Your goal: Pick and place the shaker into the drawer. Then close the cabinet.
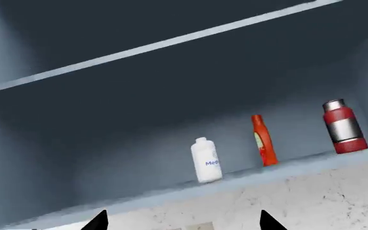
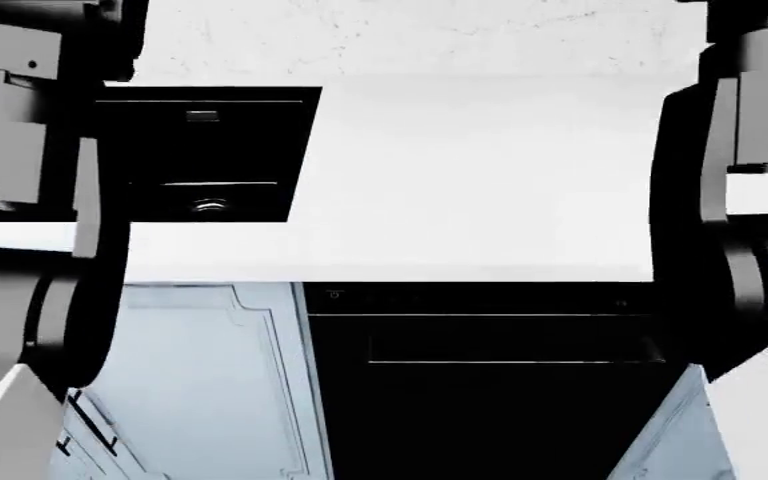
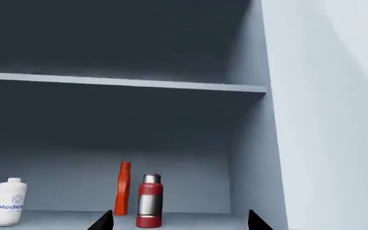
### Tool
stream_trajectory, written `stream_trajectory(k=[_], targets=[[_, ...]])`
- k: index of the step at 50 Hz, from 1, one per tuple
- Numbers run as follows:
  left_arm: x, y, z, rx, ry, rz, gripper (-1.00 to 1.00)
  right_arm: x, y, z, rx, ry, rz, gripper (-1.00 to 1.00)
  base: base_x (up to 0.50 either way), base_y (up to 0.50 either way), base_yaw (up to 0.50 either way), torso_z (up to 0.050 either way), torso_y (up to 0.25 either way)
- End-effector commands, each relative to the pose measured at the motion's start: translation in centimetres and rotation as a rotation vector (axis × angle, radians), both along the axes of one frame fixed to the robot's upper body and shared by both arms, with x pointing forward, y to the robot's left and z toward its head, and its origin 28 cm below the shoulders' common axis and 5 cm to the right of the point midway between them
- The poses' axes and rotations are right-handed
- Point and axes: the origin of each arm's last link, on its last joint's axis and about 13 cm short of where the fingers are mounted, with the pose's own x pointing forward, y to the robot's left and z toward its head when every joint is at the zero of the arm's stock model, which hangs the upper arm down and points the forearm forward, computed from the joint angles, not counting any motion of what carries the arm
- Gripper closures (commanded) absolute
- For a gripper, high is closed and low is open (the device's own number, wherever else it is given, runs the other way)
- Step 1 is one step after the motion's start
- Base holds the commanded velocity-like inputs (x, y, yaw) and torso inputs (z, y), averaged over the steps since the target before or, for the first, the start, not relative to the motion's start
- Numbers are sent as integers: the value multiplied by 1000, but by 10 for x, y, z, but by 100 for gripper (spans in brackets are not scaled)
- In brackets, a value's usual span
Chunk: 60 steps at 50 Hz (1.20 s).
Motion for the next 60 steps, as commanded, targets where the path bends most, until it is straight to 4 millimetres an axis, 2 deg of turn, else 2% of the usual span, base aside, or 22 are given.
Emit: stream_trajectory(k=[1,12,19,26,60], targets=[[-51,7,103,-7,56,51,-100,-65,10,102,-30,61,97,-100,0,0,0,50,0],[-42,0,83,-25,232,-31,-100,-58,16,84,-116,287,179,-100,0,0,0,50,0],[-36,-4,74,-20,271,-78,-100,-57,14,81,-112,304,176,-100,0,0,0,50,0],[-39,-5,78,-91,248,-76,-100,-59,12,85,-110,272,182,-100,0,0,0,12,0],[-39,2,83,-159,144,11,-100,-50,14,76,-164,294,218,-100,500,-90,0,0,0]])
